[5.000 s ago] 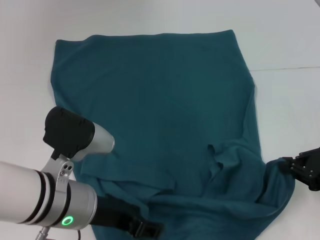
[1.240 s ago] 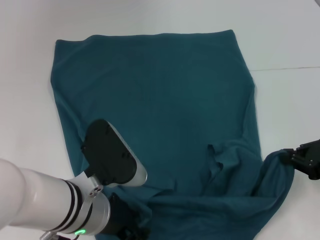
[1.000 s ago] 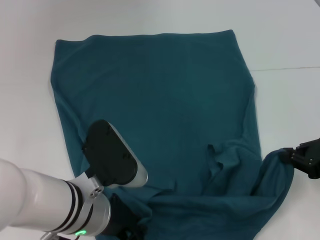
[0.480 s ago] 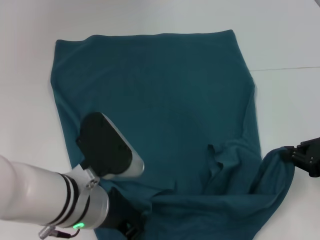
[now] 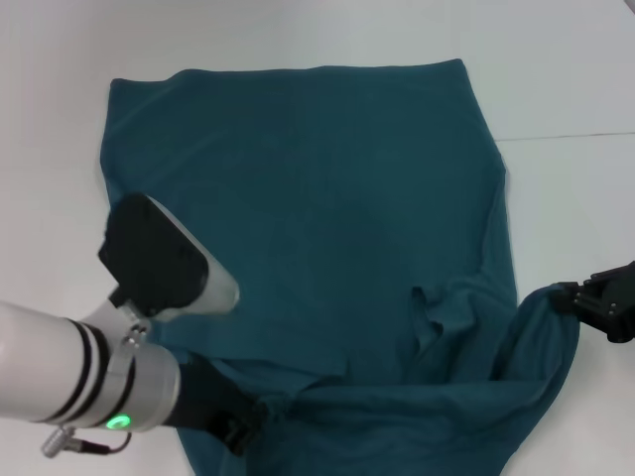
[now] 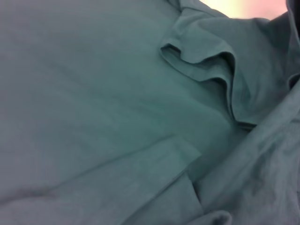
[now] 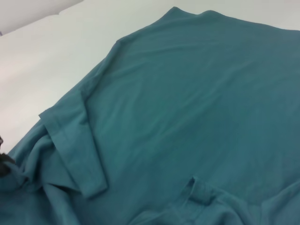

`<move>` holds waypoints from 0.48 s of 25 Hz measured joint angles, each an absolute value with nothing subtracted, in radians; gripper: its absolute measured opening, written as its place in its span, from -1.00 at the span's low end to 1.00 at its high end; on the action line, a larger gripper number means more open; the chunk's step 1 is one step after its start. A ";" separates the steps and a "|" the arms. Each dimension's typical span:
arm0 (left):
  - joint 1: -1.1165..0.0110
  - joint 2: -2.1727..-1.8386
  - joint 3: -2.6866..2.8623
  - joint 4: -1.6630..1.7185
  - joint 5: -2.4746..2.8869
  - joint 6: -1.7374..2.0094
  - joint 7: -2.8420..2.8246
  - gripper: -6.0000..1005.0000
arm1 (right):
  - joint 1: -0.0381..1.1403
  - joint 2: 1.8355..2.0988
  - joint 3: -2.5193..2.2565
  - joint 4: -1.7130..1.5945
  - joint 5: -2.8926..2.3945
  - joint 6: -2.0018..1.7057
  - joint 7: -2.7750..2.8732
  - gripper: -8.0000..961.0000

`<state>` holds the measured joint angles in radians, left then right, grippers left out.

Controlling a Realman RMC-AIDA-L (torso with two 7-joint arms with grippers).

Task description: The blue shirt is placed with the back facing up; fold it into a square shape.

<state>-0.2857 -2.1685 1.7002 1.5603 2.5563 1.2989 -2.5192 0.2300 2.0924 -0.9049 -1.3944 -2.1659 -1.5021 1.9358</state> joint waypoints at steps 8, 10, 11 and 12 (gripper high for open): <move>-0.258 -2.168 1.531 1.613 2.450 1.346 -2.420 -0.90 | 0.250 2.092 -0.905 -1.396 -2.166 -1.503 1.939 -0.81; -0.257 -2.168 1.487 1.613 2.411 1.370 -2.385 -0.90 | 0.252 2.092 -0.905 -1.396 -2.163 -1.502 1.936 -0.81; -0.256 -2.168 1.462 1.613 2.389 1.386 -2.364 -0.90 | 0.252 2.093 -0.905 -1.398 -2.161 -1.502 1.935 -0.81; -0.256 -2.168 1.436 1.613 2.370 1.404 -2.345 -0.90 | 0.251 2.094 -0.905 -1.400 -2.159 -1.502 1.933 -0.81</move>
<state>-0.2563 -2.1676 1.4365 1.6135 2.3698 1.4041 -2.3446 0.2513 2.0937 -0.9050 -1.3996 -2.1590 -1.5020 1.9333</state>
